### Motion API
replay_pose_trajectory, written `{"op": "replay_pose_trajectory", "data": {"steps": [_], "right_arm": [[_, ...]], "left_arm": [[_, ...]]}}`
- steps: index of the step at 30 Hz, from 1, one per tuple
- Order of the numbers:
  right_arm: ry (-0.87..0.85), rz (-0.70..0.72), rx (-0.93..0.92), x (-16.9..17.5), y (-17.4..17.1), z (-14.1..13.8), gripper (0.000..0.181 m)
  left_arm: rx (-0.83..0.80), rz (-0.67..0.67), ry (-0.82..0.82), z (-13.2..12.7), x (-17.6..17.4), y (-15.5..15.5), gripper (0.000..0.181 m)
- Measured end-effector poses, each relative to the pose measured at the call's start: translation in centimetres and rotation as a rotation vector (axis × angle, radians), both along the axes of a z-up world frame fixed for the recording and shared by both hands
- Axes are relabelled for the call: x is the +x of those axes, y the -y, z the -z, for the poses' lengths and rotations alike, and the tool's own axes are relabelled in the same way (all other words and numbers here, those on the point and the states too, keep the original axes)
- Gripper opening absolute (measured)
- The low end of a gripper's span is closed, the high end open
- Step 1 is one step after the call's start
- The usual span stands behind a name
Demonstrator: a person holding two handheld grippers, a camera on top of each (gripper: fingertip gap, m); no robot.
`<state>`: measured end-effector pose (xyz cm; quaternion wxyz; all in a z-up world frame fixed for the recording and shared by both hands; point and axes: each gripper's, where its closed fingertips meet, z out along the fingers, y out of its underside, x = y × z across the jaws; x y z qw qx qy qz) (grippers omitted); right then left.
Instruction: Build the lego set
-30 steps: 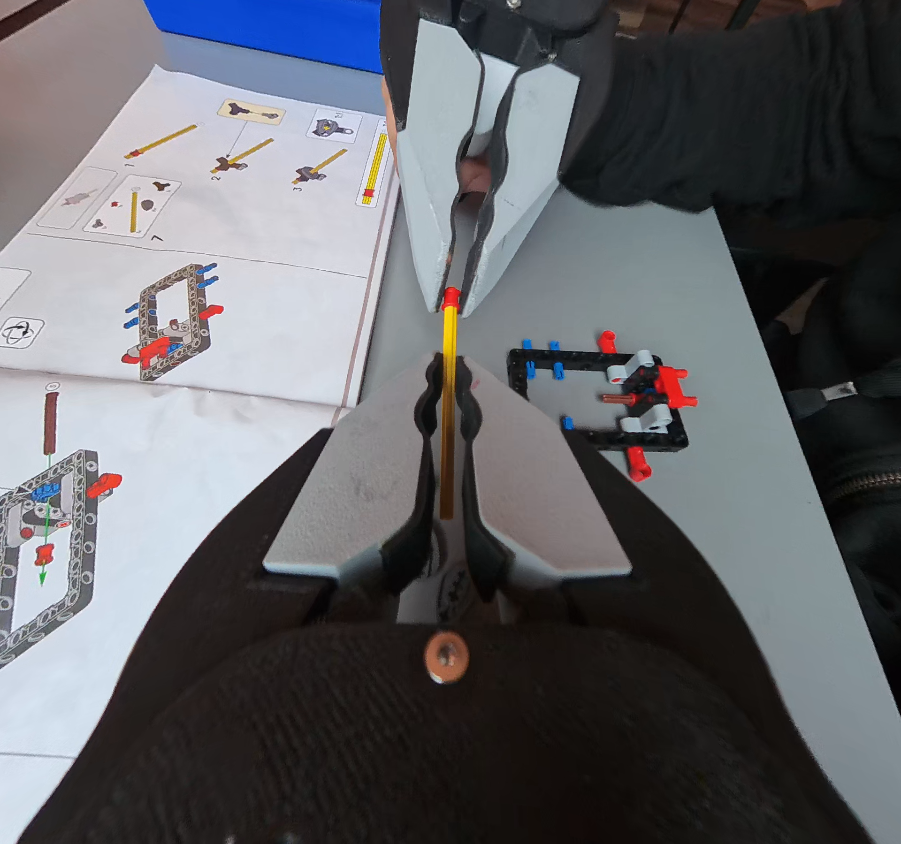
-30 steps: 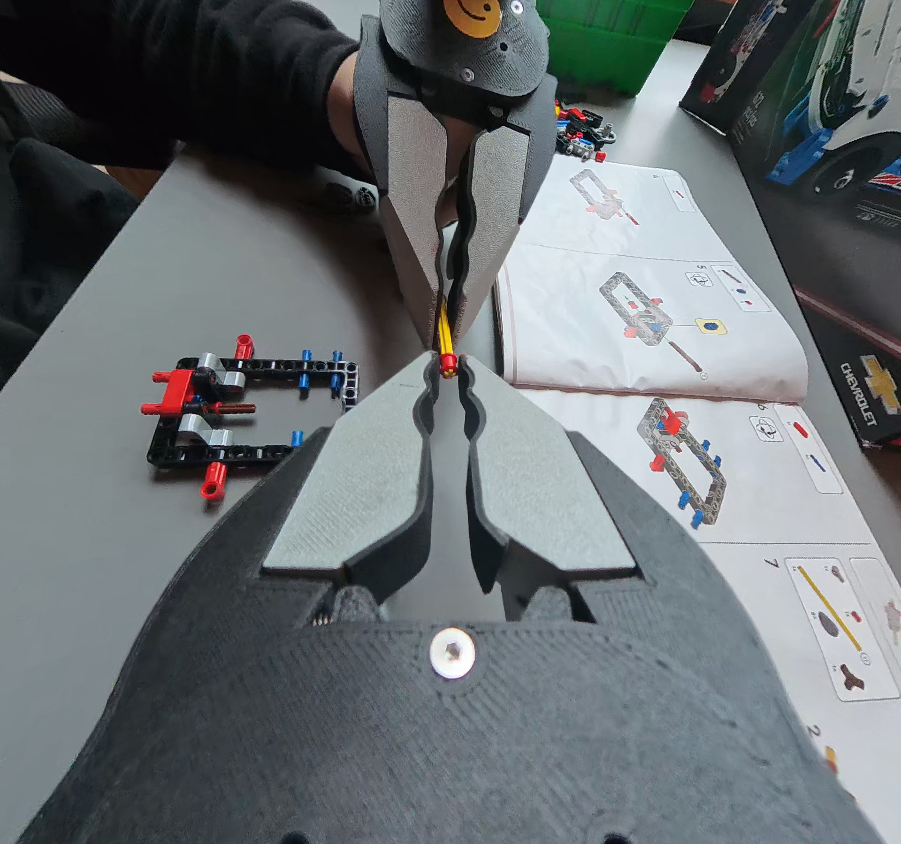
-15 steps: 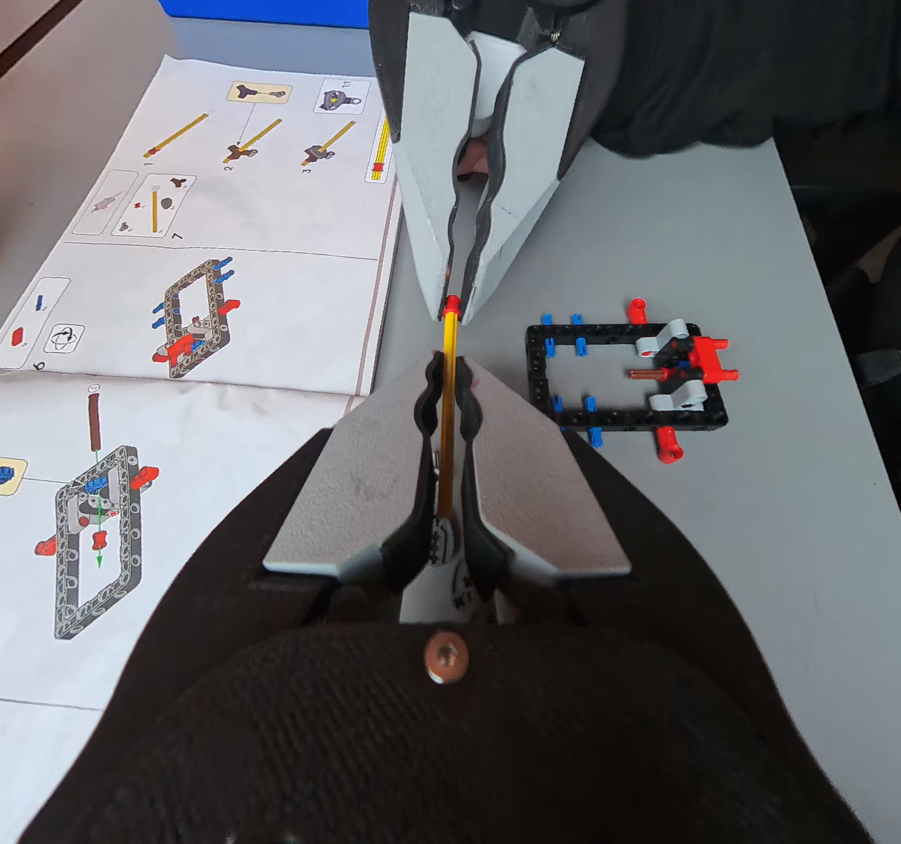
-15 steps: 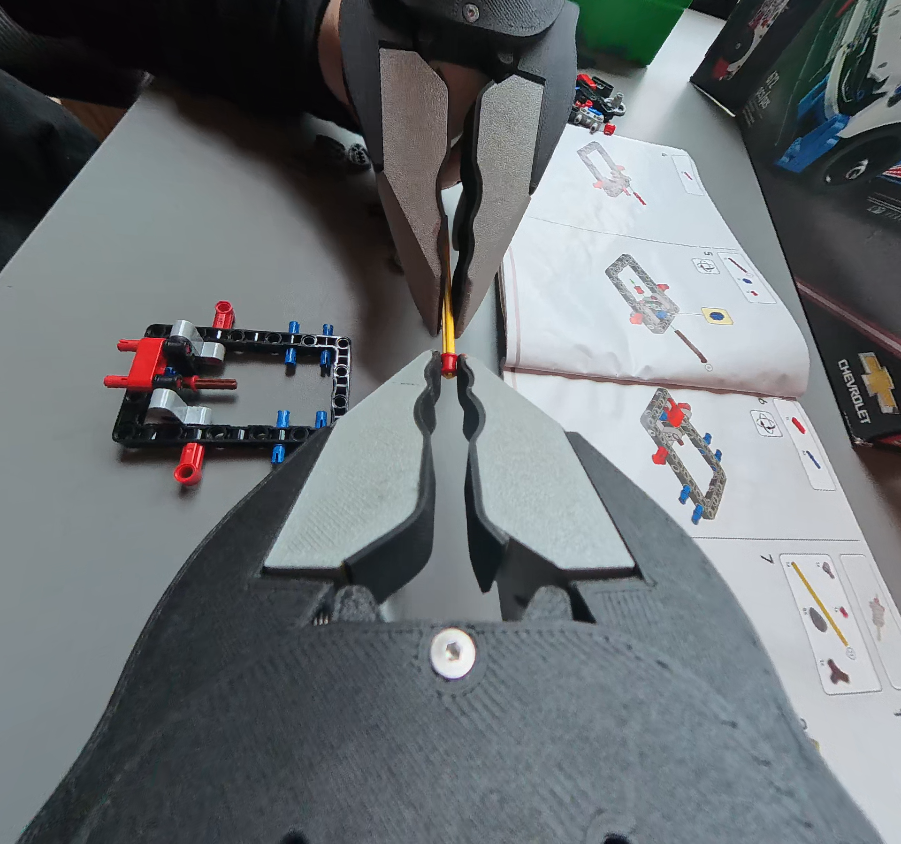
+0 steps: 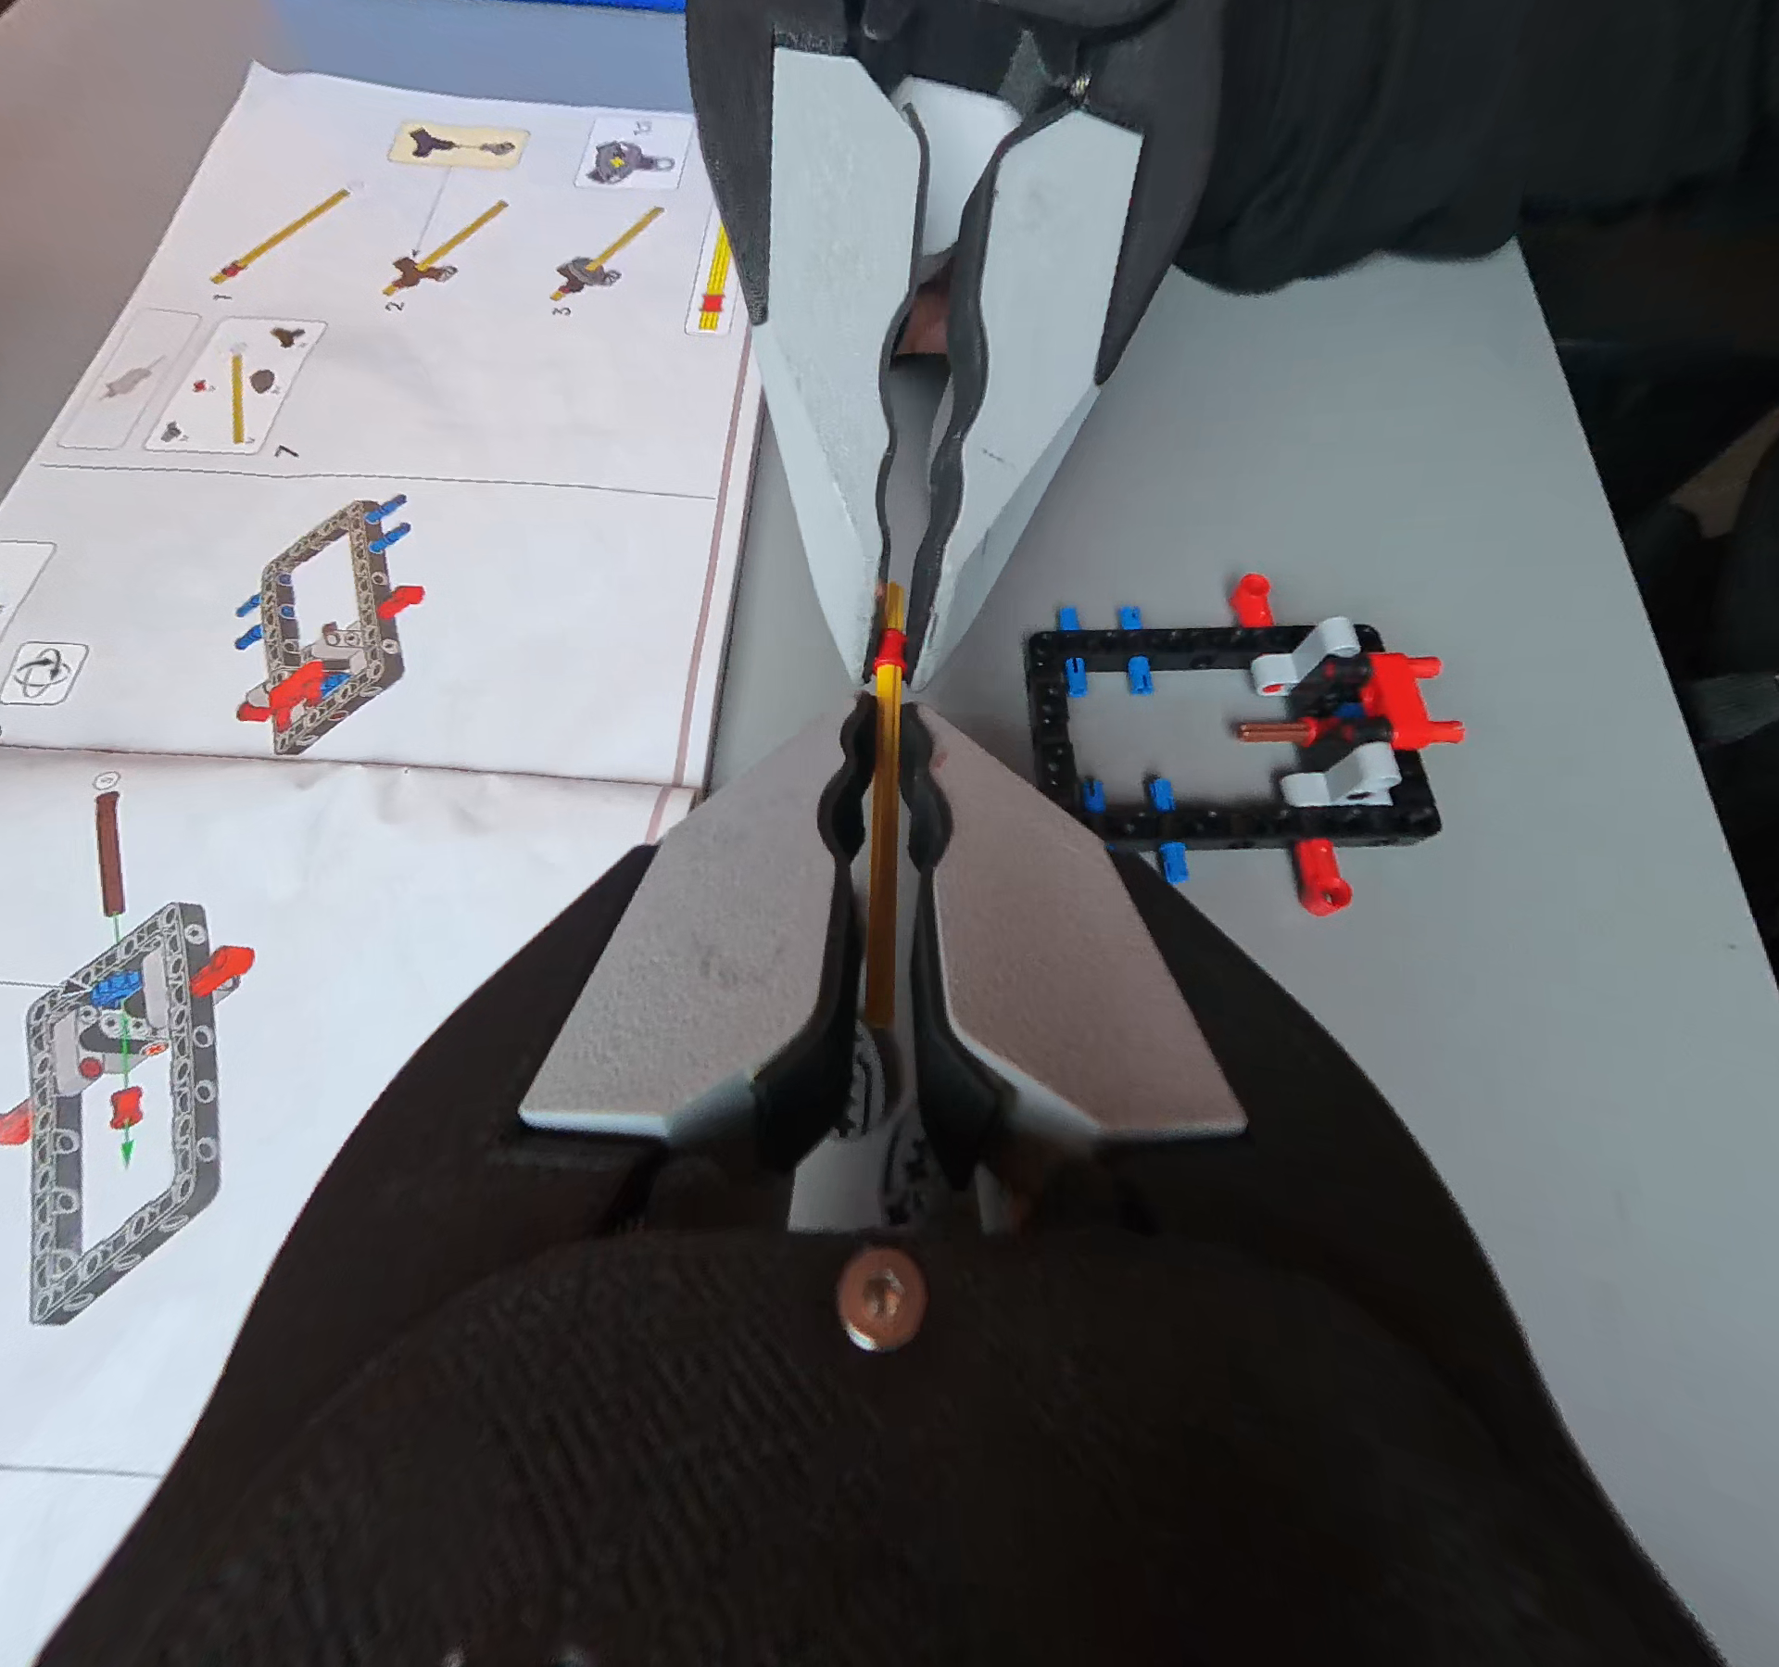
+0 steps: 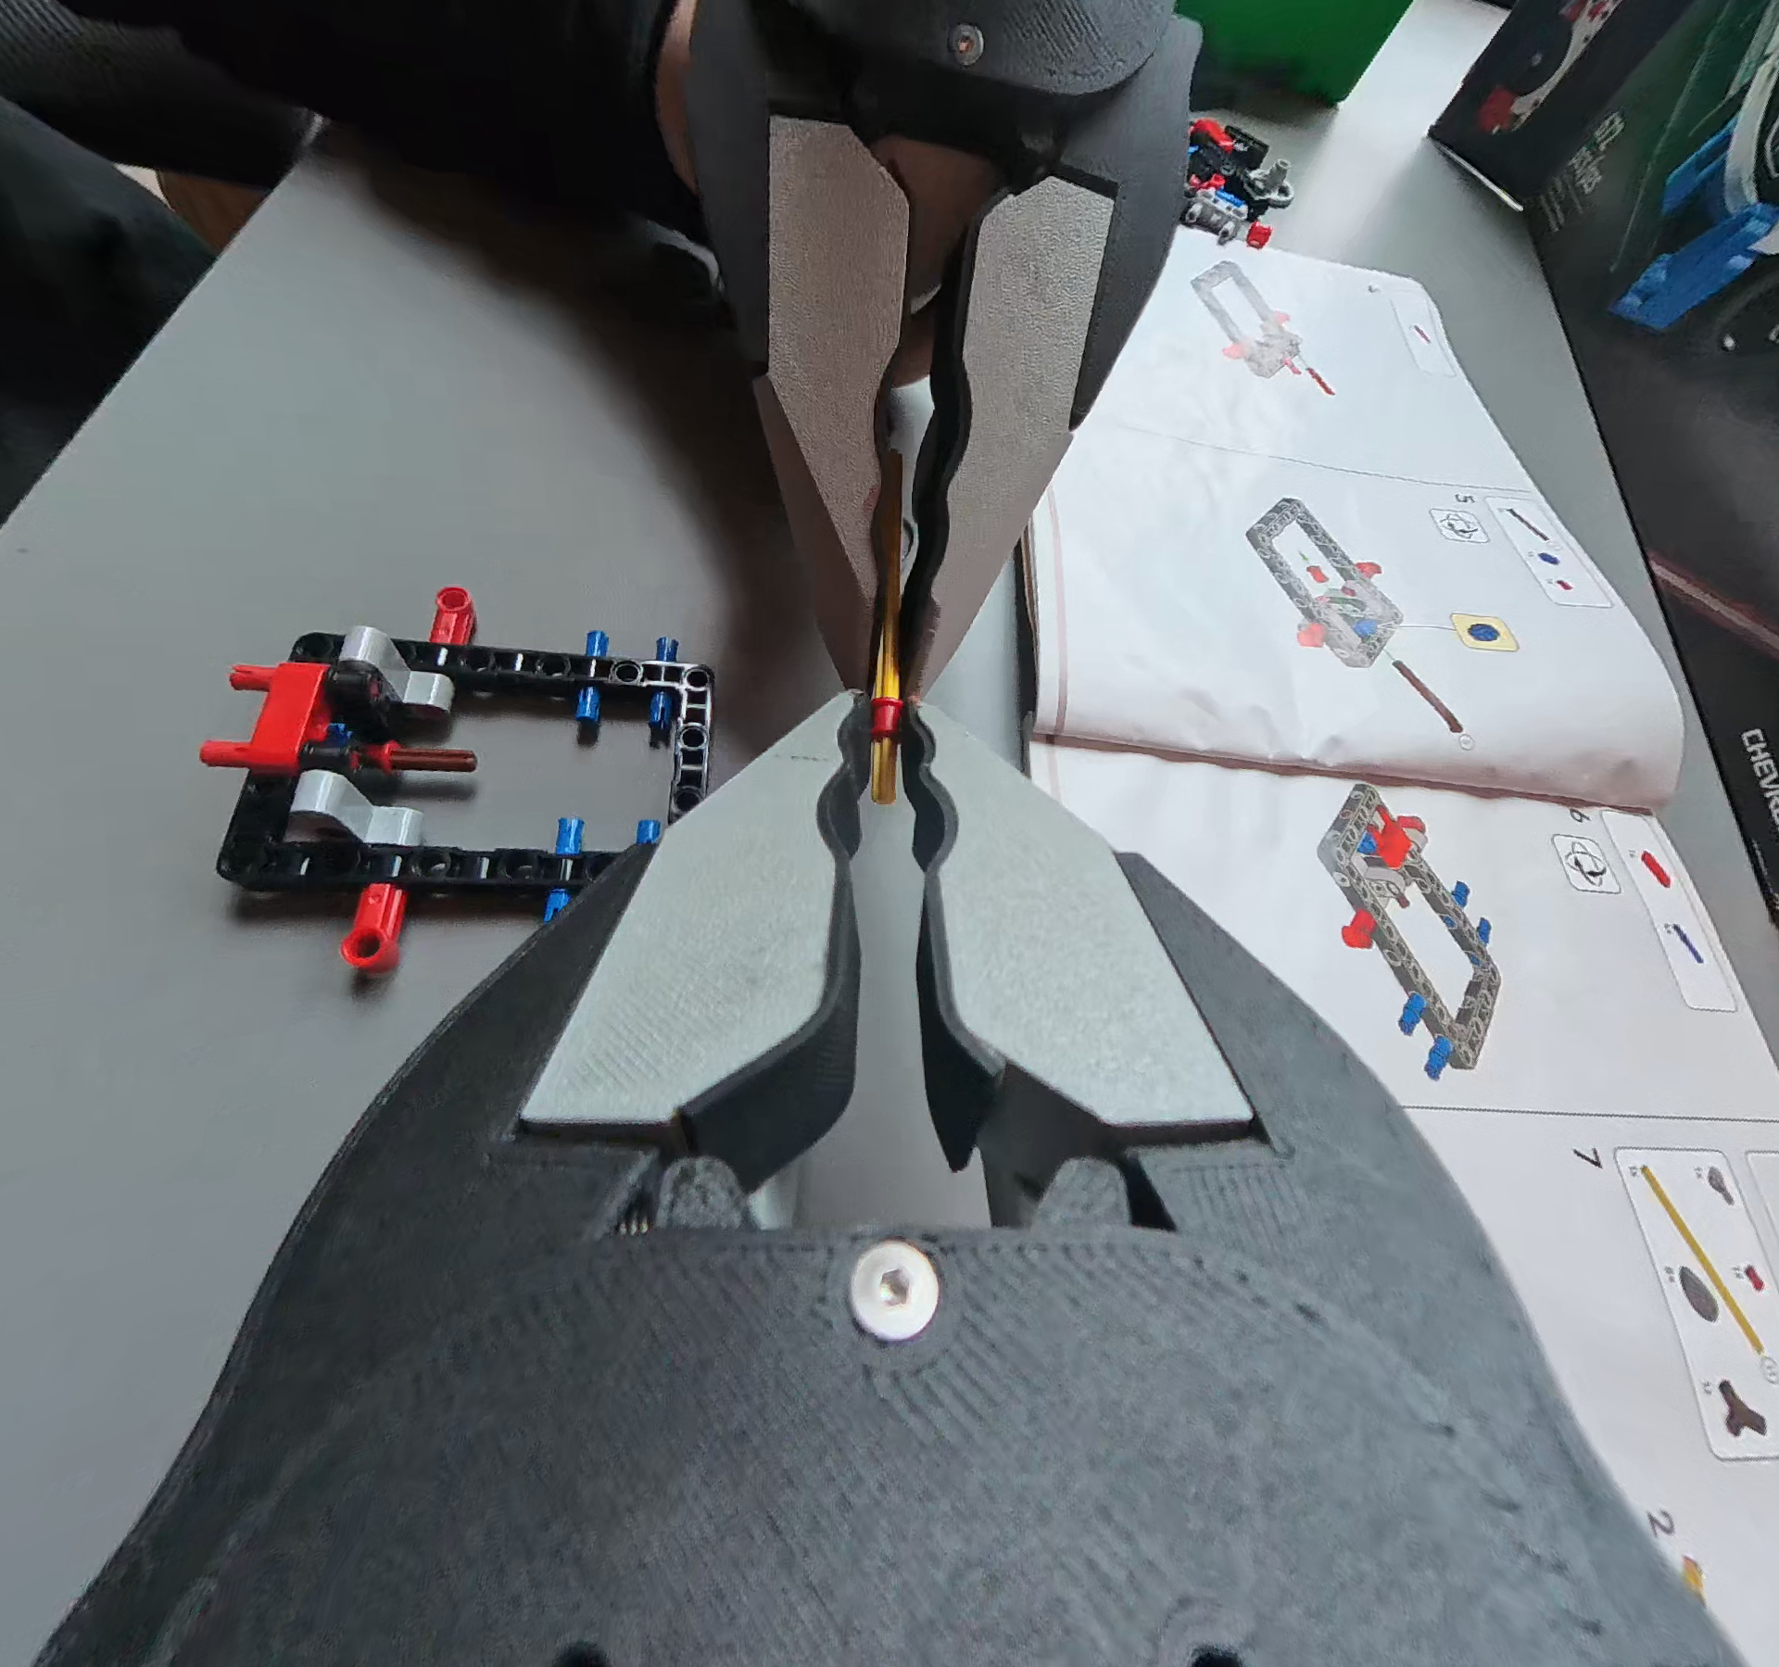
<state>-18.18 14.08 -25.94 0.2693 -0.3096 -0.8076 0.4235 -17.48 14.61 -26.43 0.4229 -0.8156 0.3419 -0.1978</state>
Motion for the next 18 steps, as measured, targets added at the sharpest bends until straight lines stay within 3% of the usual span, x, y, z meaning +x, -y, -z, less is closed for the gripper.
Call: {"op": "replay_pose_trajectory", "data": {"steps": [18], "right_arm": [[-0.047,0.086,-0.097,-0.3,-2.2,-1.6,0.005]], "left_arm": [[0.040,-0.090,-0.028,0.0,-1.5,-1.0,0.002]]}}
